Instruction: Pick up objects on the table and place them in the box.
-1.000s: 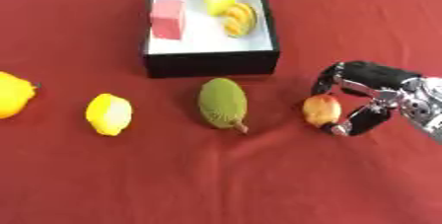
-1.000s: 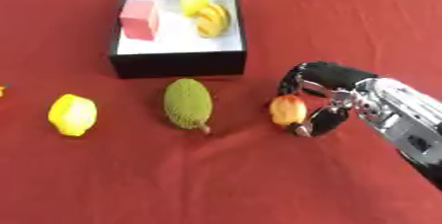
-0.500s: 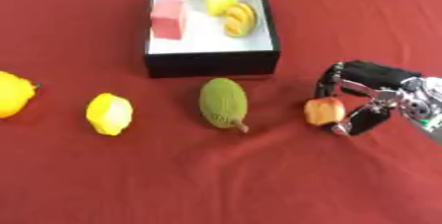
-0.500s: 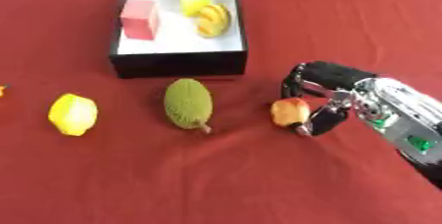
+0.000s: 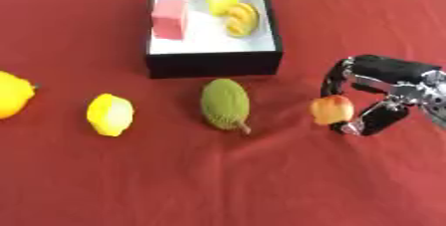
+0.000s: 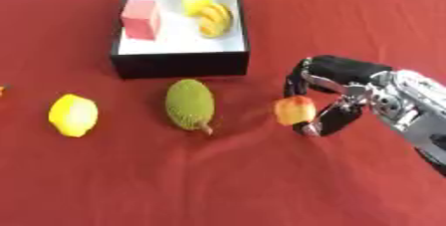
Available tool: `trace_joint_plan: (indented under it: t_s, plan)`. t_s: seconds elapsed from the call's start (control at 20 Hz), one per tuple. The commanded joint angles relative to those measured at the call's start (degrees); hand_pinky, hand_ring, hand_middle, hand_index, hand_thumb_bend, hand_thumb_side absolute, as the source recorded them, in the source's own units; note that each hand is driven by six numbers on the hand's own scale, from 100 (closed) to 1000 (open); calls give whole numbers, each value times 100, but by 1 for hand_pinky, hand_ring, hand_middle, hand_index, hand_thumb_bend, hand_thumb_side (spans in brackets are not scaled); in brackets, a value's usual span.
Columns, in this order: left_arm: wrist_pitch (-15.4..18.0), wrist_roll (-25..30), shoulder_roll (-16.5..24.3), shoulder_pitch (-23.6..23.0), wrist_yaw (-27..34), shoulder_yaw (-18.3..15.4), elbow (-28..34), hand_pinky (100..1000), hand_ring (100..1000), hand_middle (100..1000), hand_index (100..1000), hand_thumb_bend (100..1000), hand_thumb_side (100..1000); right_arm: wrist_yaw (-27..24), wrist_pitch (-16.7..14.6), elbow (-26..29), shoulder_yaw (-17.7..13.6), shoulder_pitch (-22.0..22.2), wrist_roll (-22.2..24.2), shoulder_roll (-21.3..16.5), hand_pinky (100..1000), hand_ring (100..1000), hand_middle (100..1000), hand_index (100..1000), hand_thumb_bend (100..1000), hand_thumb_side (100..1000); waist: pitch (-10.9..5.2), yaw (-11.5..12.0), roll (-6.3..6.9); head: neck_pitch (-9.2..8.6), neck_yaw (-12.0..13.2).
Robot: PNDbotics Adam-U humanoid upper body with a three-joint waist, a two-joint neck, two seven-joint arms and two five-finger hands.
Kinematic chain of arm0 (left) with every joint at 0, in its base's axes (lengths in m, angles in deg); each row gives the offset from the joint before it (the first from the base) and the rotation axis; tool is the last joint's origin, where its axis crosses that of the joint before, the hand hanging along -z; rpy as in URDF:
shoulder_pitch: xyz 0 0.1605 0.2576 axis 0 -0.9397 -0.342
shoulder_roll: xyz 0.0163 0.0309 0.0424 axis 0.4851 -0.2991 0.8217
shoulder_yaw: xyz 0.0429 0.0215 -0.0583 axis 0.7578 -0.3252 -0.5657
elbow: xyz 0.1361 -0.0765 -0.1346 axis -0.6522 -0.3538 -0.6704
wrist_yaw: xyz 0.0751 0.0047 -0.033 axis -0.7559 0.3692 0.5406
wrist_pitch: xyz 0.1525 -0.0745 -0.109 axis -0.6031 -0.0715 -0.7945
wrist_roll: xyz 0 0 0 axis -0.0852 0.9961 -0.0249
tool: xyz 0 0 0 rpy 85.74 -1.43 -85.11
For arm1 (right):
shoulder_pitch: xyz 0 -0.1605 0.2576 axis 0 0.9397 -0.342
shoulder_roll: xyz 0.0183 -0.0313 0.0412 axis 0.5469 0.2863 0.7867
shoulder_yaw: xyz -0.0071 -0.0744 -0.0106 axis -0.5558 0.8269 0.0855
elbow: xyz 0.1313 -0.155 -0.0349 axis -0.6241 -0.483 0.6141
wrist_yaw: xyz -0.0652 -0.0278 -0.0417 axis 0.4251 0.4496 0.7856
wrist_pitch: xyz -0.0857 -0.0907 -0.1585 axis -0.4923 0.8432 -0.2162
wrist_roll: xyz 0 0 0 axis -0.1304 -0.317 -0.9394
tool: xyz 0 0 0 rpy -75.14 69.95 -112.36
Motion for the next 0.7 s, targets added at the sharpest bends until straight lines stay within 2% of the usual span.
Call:
trace_joint_plan:
  t_s: [0.05,0.1,0.15,0.2,0.3,0.4,0.5,0.7]
  plan:
    - [10,21,232,64,-12,-56,74,763,860,804,857,588,626,-270,55,295,-280,-172,-20,-346,749,654,493,640,433,100,-144,-4,18,-36,19]
    - [9,23,238,64,-13,-56,75,763,860,804,857,588,625,-377,48,313,-325,-251,-32,-380,749,654,493,640,431,100,-147,-4,15,-38,17]
    - [10,26,240,67,-14,-56,78,763,860,803,856,587,625,-489,44,321,-364,-369,-41,-409,751,654,494,642,336,100,-152,-3,11,-36,11]
    - [10,30,241,71,-15,-55,81,763,860,802,856,587,625,-604,53,326,-387,-521,-41,-431,751,654,493,642,423,100,-157,0,6,-35,3]
    - [11,41,232,84,-17,-45,92,764,861,802,856,587,625,-800,125,322,-380,-891,6,-440,752,654,493,642,423,100,-168,16,-1,-47,-22]
    - [7,62,224,96,-18,-25,108,764,861,803,857,586,625,-901,202,215,-295,-1439,123,-346,754,656,495,644,426,100,-181,47,-3,-62,-52]
    - [7,81,211,113,-18,-12,131,764,862,803,857,585,625,-843,241,-110,-151,-2152,268,-64,758,658,496,646,422,100,-199,85,-6,-59,-95]
    - [12,111,187,188,-23,5,206,765,863,805,857,586,622,-334,81,-1383,183,-3593,477,834,761,660,498,648,416,100,-207,186,-10,-61,-185]
